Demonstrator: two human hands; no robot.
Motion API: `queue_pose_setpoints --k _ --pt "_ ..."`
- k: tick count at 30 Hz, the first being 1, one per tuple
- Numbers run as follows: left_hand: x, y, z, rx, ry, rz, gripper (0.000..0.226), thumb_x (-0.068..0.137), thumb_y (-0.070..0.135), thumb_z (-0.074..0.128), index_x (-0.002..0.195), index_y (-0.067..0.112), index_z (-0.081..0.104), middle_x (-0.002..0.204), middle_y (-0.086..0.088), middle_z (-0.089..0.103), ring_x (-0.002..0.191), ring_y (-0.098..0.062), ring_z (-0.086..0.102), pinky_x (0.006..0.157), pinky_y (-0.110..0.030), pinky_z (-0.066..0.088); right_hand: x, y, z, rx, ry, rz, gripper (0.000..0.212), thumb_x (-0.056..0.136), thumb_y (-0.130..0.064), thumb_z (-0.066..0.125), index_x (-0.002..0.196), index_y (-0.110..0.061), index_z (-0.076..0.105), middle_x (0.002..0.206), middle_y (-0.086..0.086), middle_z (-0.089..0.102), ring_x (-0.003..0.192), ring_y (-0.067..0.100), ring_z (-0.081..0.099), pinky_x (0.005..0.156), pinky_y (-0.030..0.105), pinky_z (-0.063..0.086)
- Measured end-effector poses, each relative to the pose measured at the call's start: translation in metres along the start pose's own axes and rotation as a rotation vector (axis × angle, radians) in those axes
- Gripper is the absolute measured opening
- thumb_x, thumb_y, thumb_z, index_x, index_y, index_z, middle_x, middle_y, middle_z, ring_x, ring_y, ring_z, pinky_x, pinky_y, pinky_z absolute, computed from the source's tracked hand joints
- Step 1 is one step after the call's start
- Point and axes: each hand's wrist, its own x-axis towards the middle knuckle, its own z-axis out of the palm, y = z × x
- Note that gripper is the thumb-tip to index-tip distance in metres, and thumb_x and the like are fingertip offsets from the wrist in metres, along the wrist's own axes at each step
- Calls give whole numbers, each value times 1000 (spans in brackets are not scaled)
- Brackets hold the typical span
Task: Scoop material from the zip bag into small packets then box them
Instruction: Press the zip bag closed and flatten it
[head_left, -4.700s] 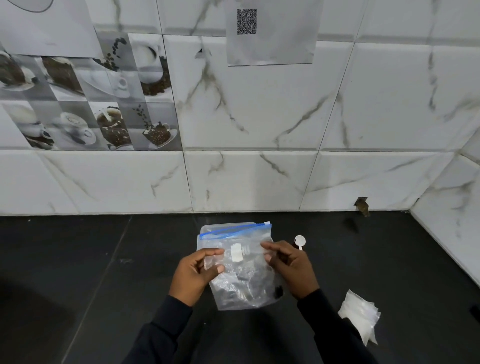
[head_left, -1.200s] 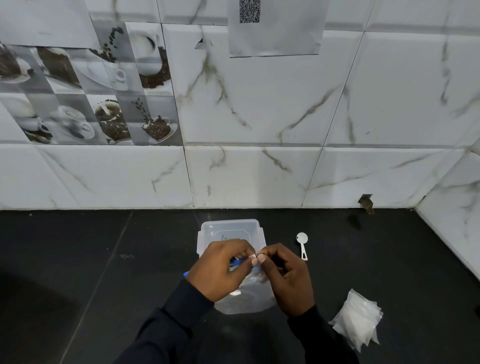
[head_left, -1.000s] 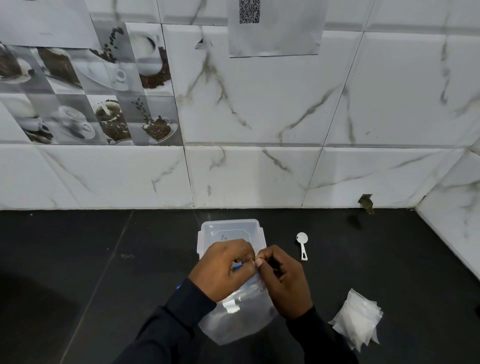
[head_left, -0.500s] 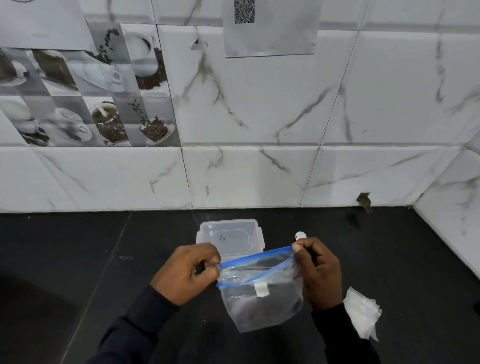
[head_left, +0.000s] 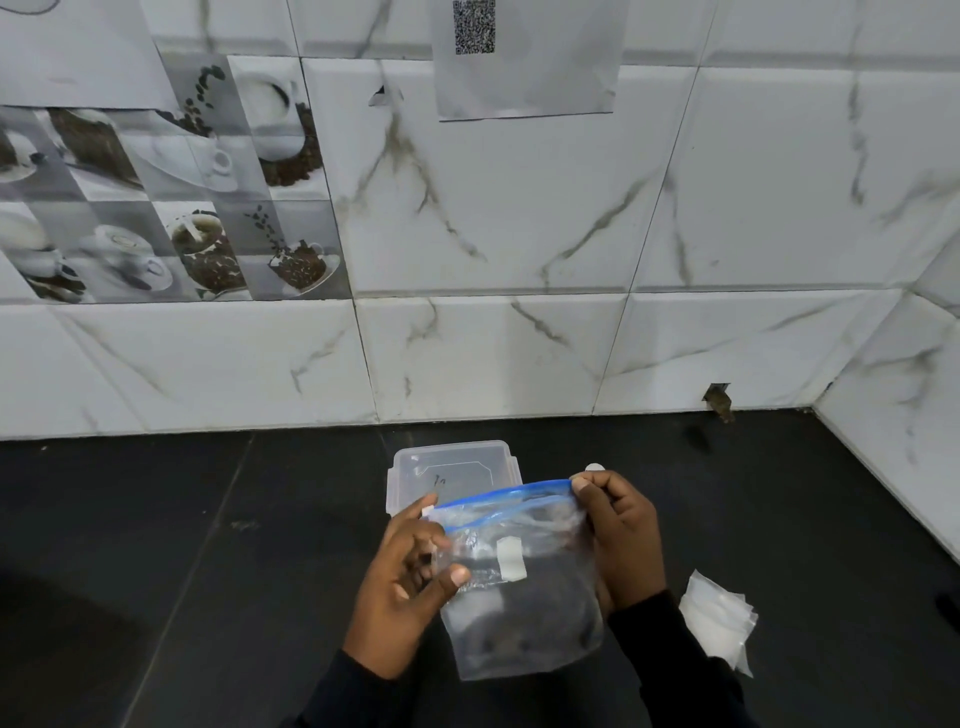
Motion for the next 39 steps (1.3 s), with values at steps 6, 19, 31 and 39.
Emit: queue_pose_setpoints --k 6,19,31,39 --pt "13 -7 -1 30 96 -67 29 79 15 75 104 27 76 78 -13 59 73 -18 52 72 -32 48 2 8 1 68 -12 97 12 92 -9 65 103 -14 65 70 13 61 64 21 50 67 32 47" --pt "13 -2 -21 -113 -161 -217 100 69 10 86 149 32 32 145 13 50 134 -11 49 105 -32 47 -14 14 -18 -136 -599 10 64 76 -8 81 133 -26 61 135 -2 49 125 27 55 103 53 49" --pt "1 -10 -22 171 -49 -93 36 78 -1 76 107 21 69 107 3 72 99 -20 68 89 -38 54 -18 37 -8 -245 -442 35 43 76 -2 74 113 -24 71 95 13 70 85 20 64 82 40 55" --pt "-4 -27 -17 490 107 -88 33 75 2 78 90 31 72 90 11 68 81 -2 63 71 -14 48 -25 44 -10 -537 -394 0 21 82 0 72 99 -13 71 100 -2 65 85 -2 62 69 9 48"
